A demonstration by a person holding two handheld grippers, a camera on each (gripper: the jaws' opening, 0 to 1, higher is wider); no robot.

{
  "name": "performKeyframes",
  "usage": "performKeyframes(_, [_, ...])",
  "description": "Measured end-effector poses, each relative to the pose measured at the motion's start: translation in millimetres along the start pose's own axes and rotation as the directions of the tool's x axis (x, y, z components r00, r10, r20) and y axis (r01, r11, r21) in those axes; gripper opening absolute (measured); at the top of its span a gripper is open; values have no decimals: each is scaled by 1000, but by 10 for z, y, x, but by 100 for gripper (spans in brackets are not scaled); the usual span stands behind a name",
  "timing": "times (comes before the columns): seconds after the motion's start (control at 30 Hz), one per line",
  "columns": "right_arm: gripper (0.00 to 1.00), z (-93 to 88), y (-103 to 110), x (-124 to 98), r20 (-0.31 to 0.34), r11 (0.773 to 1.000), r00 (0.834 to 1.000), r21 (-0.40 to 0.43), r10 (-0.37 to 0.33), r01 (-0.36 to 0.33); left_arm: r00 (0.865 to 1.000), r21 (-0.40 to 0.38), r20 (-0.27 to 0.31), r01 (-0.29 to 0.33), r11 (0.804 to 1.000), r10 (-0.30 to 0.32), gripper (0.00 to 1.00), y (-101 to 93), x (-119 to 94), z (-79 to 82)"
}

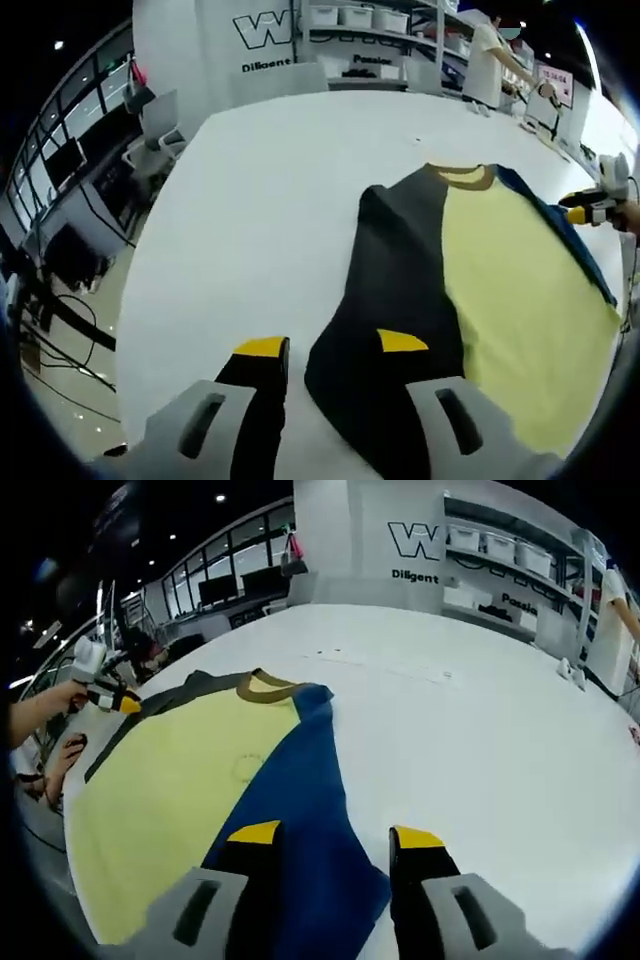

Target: Fold the garment on the visible template until the final outline fits inside the template.

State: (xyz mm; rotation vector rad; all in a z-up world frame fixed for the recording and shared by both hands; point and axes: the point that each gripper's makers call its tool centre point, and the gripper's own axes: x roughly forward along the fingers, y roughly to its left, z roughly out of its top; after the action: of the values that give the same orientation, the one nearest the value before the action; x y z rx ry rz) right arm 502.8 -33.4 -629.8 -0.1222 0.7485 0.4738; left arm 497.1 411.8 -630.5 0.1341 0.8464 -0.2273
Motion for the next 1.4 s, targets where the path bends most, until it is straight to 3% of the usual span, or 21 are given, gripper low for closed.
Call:
performKeyframes(0.07, [27,-27,-31,14,-10,1000,1000,-5,-10,10,1000,-8,-7,-11,1000,11,27,9,22,-24])
performKeyframes(0.23, [19,-57,-23,42,-20,1000,1000,4,-7,7,1000,6,-5,-12,1000,12,21,-27,32,-30])
performKeyframes(0.27, [16,-56,-23,50,-19,1000,1000,-2,-10,10,1000,9,-3,-18,1000,18,17,-28,27,-23])
performKeyframes(0.3, [11,-45,-34,56,-15,1000,1000,-16,-19,19,1000,9,-1,-28,1000,28,8,-19,26,-18])
performKeyframes(0.33, [2,-36,-35,61,-14,1000,1000,-22,-20,20,999,13,3,-51,999,51,3,13,16,-15])
performKeyframes(0.37, [0,-29,-38,68,-15,1000,1000,-21,-24,24,998,8,-3,-64,998,64,3,17,14,-29])
performKeyframes(0.7, [0,53,-92,153,-21,996,998,-68,-66,64,994,43,-20,-107,993,107,3,137,32,-13])
performKeyframes(0.93, [0,126,-203,208,-4,995,995,21,-99,99,991,85,-25,-128,988,131,2,206,27,-1])
performKeyframes(0.97, [0,122,-319,182,-8,987,987,8,-159,159,989,104,-25,-145,984,148,2,252,34,12])
performKeyframes(1.0, [0,107,-343,173,-16,986,986,-5,-168,168,986,131,-28,-162,978,167,2,299,32,19])
performKeyframes(1.1, [0,141,-293,170,9,991,992,38,-125,125,989,105,-28,-143,984,147,2,307,38,34])
performKeyframes(1.4, [0,120,-298,114,9,989,990,40,-142,141,986,126,-22,-158,979,162,3,319,43,54])
